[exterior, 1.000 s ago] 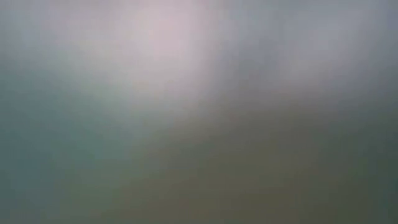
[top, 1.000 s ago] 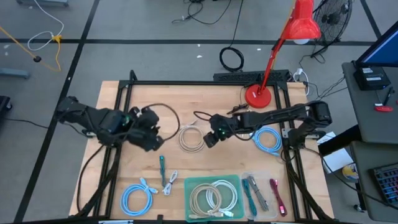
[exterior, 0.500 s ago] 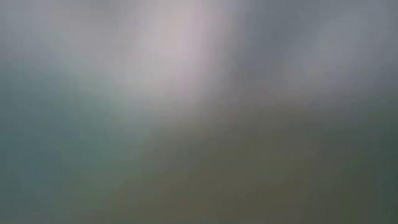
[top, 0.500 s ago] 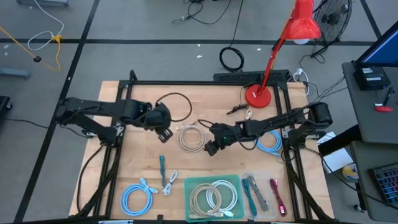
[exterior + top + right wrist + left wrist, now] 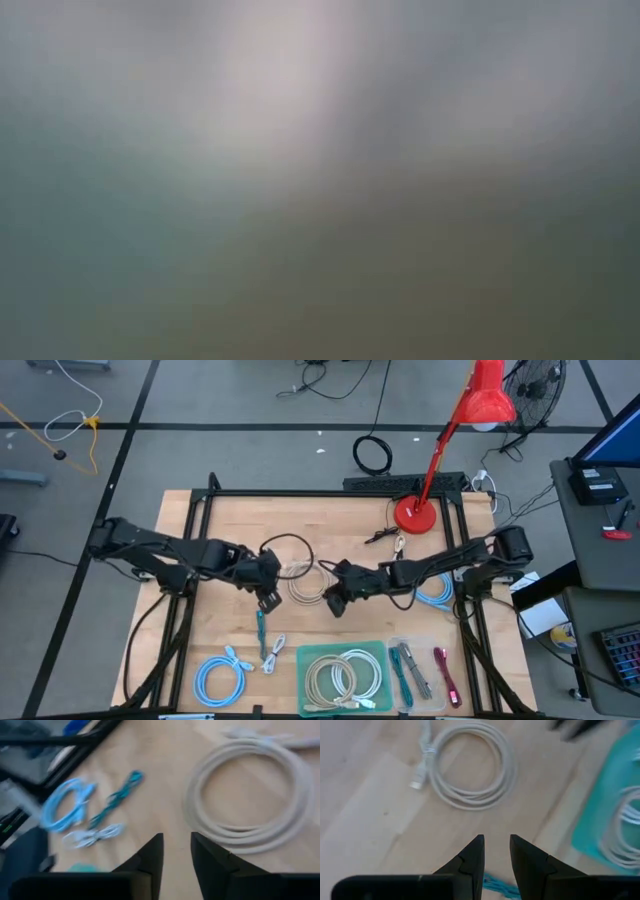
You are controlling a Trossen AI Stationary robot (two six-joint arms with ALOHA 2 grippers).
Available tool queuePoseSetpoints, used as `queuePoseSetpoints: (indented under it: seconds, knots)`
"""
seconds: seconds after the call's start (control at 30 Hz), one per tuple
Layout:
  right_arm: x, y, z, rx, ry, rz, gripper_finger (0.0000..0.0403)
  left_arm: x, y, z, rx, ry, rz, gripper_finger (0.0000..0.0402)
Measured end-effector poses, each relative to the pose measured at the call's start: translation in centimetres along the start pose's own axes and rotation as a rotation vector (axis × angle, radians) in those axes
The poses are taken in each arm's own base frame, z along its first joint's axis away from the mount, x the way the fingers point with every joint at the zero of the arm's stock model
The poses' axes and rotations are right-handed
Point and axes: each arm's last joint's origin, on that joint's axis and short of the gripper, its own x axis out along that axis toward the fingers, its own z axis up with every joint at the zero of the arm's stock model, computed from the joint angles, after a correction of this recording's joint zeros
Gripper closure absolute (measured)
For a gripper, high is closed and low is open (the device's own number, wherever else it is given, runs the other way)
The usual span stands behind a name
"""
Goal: Pick & Place USB Port
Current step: Put the brown hdmi cable into the green bin
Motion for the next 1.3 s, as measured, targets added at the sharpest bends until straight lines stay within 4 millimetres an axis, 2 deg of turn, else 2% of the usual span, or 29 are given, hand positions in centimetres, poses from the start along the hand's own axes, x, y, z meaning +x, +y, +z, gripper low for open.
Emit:
queuePoseSetpoints:
  seconds: [0.13,0.2,0.3,0.37,0.5,0.63,0.8,1.03,1.17,1.3]
  knots:
    - [1.0,-1.1,0.2,0.090,0.011,-0.025,0.0378,-0.4,-1.2,-0.4,-0.043,-0.031,-0.065,0.0309]
    - [1.8,-1.2,0.3,0.100,0.015,-0.040,0.0395,-0.6,-1.9,-0.7,-0.058,-0.048,-0.101,0.0309]
    - [3.3,-0.9,0.5,0.095,0.028,-0.053,0.0400,-1.0,-2.9,-1.0,-0.069,-0.083,-0.170,0.0309]
    - [4.4,0.0,0.9,0.073,0.028,-0.044,0.0402,-1.1,-3.5,-1.2,-0.070,-0.091,-0.196,0.0309]
    - [6.6,1.0,0.8,-0.006,0.119,-0.149,0.0402,-1.4,-4.3,-1.7,-0.078,-0.110,-0.230,0.0309]
    - [7.7,1.4,0.5,-0.075,0.237,-0.260,0.0402,-1.5,-4.9,-2.2,-0.078,-0.113,-0.240,0.0309]
    - [8.2,0.1,-1.0,-0.128,0.370,-0.388,0.0403,-1.8,-5.4,-3.1,-0.070,-0.111,-0.245,0.0309]
    - [7.4,-0.3,-2.1,-0.144,0.411,-0.483,0.0403,-1.9,-5.8,-3.6,-0.064,-0.128,-0.240,0.0309]
    - [6.9,0.7,-1.5,-0.121,0.356,-0.421,0.0403,-2.0,-5.9,-3.7,-0.060,-0.126,-0.242,0.0309]
    - [5.9,2.9,0.3,-0.089,0.209,-0.294,0.0403,-2.0,-6.0,-3.8,-0.064,-0.135,-0.237,0.0309]
